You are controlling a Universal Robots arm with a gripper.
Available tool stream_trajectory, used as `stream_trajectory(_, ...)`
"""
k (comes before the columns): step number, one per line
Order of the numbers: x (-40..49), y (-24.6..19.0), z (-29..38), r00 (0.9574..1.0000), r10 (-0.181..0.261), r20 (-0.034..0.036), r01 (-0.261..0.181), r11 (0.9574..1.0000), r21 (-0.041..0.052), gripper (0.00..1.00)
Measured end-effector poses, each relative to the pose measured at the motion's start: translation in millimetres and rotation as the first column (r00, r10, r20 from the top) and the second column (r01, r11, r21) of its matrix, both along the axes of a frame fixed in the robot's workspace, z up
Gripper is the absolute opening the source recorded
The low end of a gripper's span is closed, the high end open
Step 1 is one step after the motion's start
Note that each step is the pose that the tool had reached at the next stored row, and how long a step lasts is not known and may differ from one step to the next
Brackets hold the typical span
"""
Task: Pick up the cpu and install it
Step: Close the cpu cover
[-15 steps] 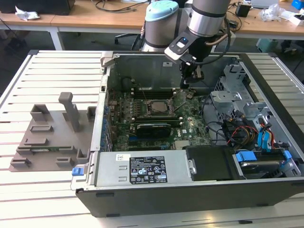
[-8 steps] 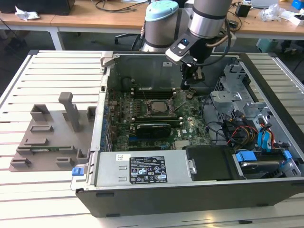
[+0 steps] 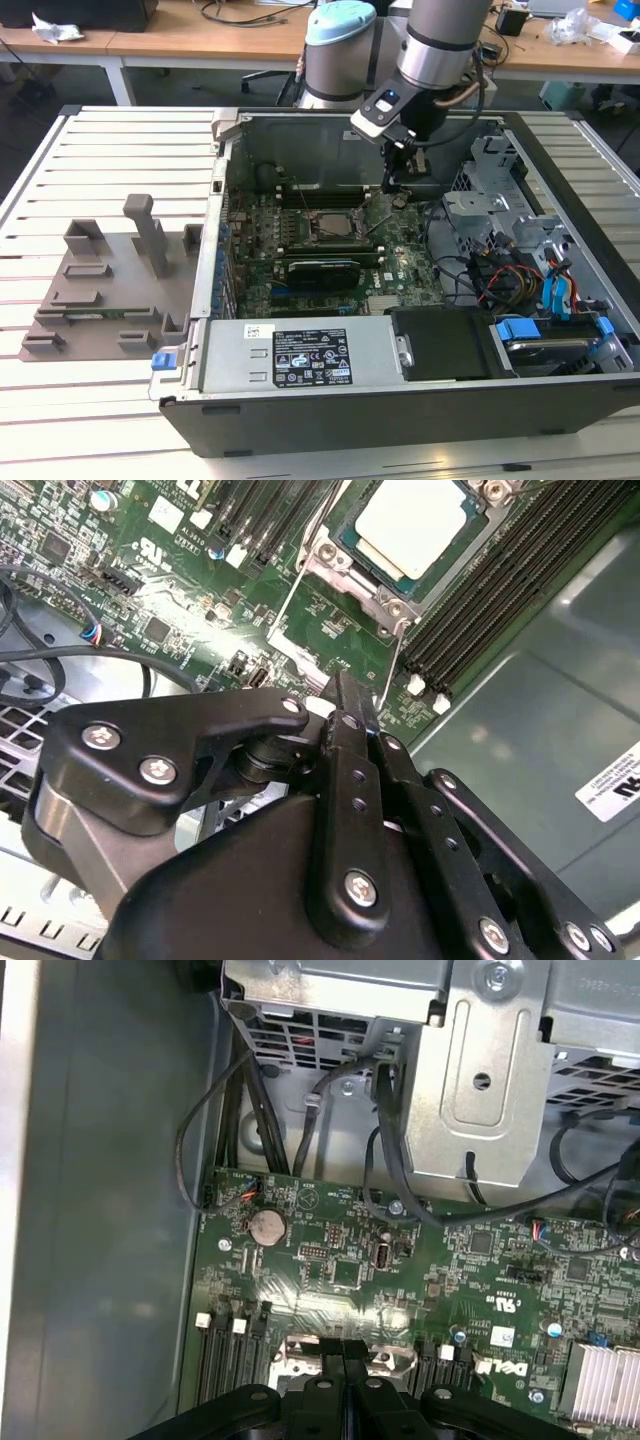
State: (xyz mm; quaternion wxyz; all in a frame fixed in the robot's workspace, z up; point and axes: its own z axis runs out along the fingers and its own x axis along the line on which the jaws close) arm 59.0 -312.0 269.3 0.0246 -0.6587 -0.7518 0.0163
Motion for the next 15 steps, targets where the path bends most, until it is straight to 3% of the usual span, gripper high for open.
stream_trajectory(11,18.9,5.4,-9.7,1.0000,0.002,-0.0010,-0.002,1.0000,0.0000,0.11)
stream_trajectory(15,20.5,6.0,-15.2,1.0000,0.002,-0.0010,-0.002,1.0000,-0.0003,0.11)
